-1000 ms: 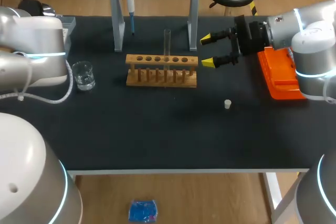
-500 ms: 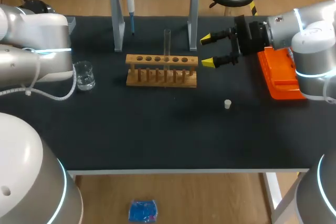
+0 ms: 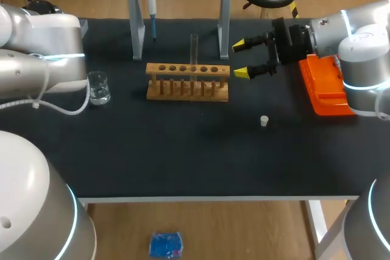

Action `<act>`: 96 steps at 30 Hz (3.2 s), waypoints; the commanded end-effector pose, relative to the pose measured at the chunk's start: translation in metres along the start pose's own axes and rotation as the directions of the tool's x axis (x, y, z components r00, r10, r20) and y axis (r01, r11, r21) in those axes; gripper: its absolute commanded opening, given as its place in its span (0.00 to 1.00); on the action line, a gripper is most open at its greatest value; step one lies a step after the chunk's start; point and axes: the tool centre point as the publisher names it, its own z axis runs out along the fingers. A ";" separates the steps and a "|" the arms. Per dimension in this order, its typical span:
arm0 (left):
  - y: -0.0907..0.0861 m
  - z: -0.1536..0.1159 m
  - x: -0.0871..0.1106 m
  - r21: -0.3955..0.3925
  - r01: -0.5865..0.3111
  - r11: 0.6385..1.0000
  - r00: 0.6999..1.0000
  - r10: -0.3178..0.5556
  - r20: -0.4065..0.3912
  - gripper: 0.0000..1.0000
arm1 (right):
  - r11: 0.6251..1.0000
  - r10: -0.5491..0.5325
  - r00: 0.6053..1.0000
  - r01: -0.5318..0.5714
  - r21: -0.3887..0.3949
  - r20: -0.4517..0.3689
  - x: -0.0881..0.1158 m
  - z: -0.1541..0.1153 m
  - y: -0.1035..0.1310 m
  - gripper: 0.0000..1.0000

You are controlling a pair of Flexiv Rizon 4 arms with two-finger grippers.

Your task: Invert the test tube, pick up the pipette, mount the tip to pipette, aspirate from beaker and dispense into the tube, eject the tip, return the pipette, and cap with the stopper.

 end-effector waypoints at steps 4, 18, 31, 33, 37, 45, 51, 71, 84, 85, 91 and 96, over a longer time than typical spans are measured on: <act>0.000 0.005 -0.001 -0.005 0.005 1.000 1.000 -0.005 0.005 0.44 | 1.000 -0.001 1.000 0.001 0.002 0.002 0.001 0.000 0.000 1.00; 0.000 0.011 -0.001 -0.009 -0.011 1.000 1.000 0.011 0.013 0.41 | 1.000 -0.001 1.000 0.001 0.002 0.002 0.001 0.000 0.000 1.00; 0.000 0.013 -0.002 -0.012 -0.007 1.000 1.000 0.007 0.019 0.38 | 1.000 -0.001 1.000 0.001 0.002 0.002 0.001 0.000 0.000 1.00; 0.000 0.012 -0.002 -0.012 -0.006 1.000 1.000 0.006 0.021 0.38 | 1.000 -0.001 1.000 0.001 0.002 0.002 0.001 0.000 0.000 1.00; 0.001 0.012 -0.003 -0.012 -0.004 1.000 1.000 0.004 0.024 0.33 | 1.000 -0.001 1.000 0.001 0.002 0.002 0.001 0.000 0.000 1.00; 0.001 0.012 -0.005 -0.013 -0.002 1.000 0.999 0.002 0.033 0.23 | 1.000 -0.001 1.000 0.001 0.002 0.002 0.001 0.000 0.000 1.00; 0.002 0.011 -0.005 -0.020 -0.010 1.000 0.999 0.011 0.042 0.17 | 1.000 -0.001 1.000 0.001 0.002 0.002 0.001 0.000 0.000 1.00; 0.003 0.014 -0.003 -0.031 -0.032 0.999 0.998 0.034 0.061 0.00 | 1.000 -0.001 1.000 0.001 0.002 0.002 0.001 0.000 0.000 1.00; 0.000 0.008 -0.003 -0.018 -0.032 0.999 0.997 0.033 0.068 0.00 | 1.000 -0.001 1.000 0.001 0.002 0.002 0.001 0.000 0.000 1.00; 0.000 0.007 -0.003 -0.017 -0.033 0.999 0.997 0.034 0.069 0.00 | 1.000 -0.001 1.000 0.001 0.002 0.002 0.001 0.000 0.000 1.00; -0.002 0.003 -0.002 -0.010 -0.036 0.999 0.997 0.036 0.073 0.00 | 1.000 -0.001 1.000 0.001 0.002 0.002 0.001 0.000 0.000 1.00; -0.004 0.000 -0.001 -0.005 -0.050 0.999 0.996 0.050 0.076 0.00 | 1.000 -0.001 1.000 0.001 0.002 0.002 0.001 0.000 0.000 1.00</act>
